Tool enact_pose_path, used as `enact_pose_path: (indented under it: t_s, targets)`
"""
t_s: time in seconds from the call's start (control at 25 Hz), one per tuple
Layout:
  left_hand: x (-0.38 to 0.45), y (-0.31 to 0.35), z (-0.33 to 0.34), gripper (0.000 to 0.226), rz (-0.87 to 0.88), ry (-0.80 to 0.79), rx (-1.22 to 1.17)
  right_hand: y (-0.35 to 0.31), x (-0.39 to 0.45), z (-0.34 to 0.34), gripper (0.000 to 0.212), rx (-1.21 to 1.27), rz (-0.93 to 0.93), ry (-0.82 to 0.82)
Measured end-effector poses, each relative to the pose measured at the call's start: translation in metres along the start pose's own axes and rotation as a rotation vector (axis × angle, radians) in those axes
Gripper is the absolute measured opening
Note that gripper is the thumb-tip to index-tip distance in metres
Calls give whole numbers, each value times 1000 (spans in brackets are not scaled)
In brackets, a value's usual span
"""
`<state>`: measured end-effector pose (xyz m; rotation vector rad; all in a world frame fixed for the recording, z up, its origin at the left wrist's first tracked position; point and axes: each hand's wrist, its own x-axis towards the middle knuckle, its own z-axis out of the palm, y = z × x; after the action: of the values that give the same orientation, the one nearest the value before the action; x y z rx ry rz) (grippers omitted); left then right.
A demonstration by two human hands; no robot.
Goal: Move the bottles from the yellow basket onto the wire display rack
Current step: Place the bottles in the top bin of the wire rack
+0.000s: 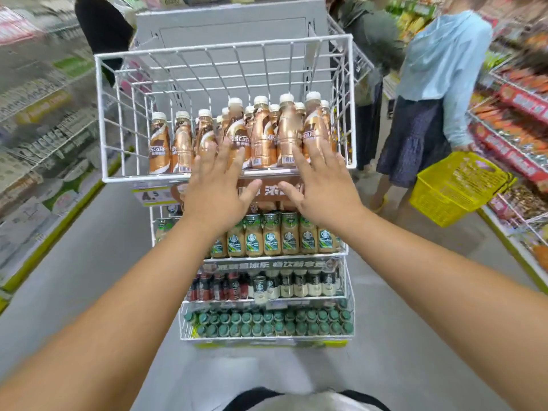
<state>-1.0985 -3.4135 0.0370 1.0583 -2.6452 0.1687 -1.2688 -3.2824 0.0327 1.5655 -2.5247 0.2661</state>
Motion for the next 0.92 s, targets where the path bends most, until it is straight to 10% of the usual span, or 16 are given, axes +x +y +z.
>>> enact_pose_path:
  t_s: [0.4, 0.92]
  targets:
    - [-101, 51, -12, 77, 297, -39, -188, -11, -183, -25, 80, -58, 387, -7]
    - [-265, 302, -39, 75, 938, -17, -347, 57, -511, -79, 82, -150, 943, 80]
